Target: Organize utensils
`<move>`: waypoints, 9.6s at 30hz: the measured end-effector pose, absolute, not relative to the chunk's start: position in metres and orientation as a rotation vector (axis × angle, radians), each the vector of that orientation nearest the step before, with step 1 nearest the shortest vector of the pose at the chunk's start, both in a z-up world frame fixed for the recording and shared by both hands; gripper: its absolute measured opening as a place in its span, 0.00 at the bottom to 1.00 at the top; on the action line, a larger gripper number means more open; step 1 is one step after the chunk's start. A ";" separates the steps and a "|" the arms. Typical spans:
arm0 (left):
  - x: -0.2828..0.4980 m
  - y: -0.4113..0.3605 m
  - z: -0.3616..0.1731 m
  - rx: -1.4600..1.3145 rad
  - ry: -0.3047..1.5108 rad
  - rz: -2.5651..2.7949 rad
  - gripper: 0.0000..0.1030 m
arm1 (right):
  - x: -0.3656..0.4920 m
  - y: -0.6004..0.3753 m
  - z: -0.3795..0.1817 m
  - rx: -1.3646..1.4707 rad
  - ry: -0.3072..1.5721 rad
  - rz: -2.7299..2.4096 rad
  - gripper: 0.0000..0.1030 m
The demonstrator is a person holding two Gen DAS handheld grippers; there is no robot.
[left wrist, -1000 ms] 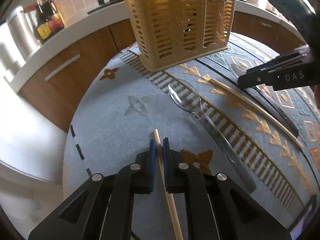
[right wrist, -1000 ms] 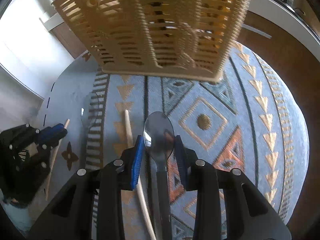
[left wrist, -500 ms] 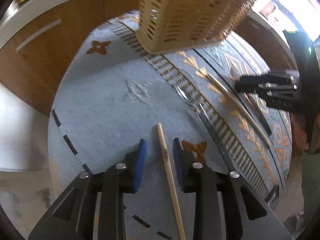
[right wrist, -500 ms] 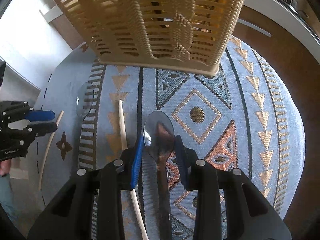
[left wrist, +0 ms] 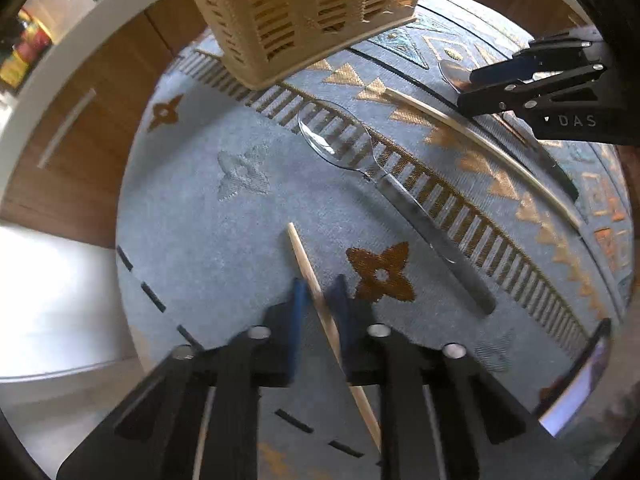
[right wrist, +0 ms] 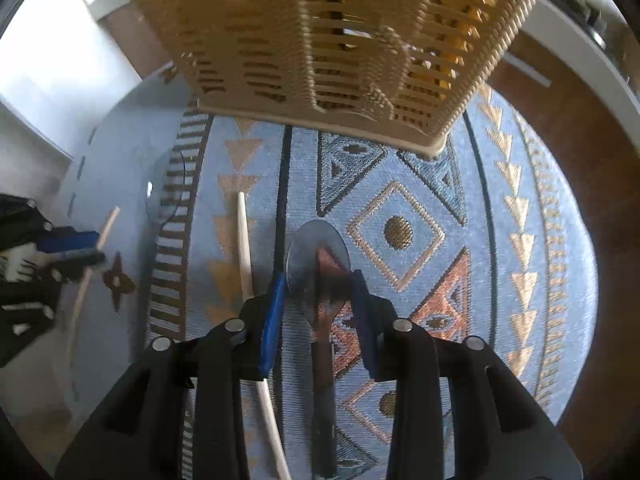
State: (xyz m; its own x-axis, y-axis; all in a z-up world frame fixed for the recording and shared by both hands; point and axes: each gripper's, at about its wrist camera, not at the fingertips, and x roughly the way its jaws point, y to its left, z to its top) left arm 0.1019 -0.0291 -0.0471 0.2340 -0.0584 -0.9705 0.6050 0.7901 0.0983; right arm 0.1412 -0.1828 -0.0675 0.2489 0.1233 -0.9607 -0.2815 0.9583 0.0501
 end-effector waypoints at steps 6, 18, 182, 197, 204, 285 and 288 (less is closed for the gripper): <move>0.095 -0.006 -0.032 0.287 1.159 -0.542 0.04 | 0.123 -0.179 -0.052 -0.113 1.175 0.347 0.28; 0.062 0.014 0.053 -0.014 0.701 -0.545 0.04 | 0.078 -0.192 0.020 -0.016 0.805 0.449 0.28; 0.083 -0.007 0.178 -0.117 0.179 -0.399 0.29 | 0.107 -0.202 0.121 0.081 0.299 0.355 0.04; 0.137 -0.018 0.166 -0.116 0.081 -0.329 0.29 | 0.177 -0.162 0.106 -0.102 0.137 0.228 0.04; 0.153 -0.016 0.144 -0.147 0.107 -0.331 0.29 | 0.182 -0.165 0.091 -0.069 0.138 0.214 0.04; 0.008 -0.006 -0.001 0.026 0.228 -0.011 0.93 | -0.001 -0.232 -0.007 0.030 0.327 0.030 0.93; 0.008 -0.006 -0.002 0.026 0.231 -0.012 0.93 | 0.000 -0.235 -0.007 0.044 0.330 0.027 0.93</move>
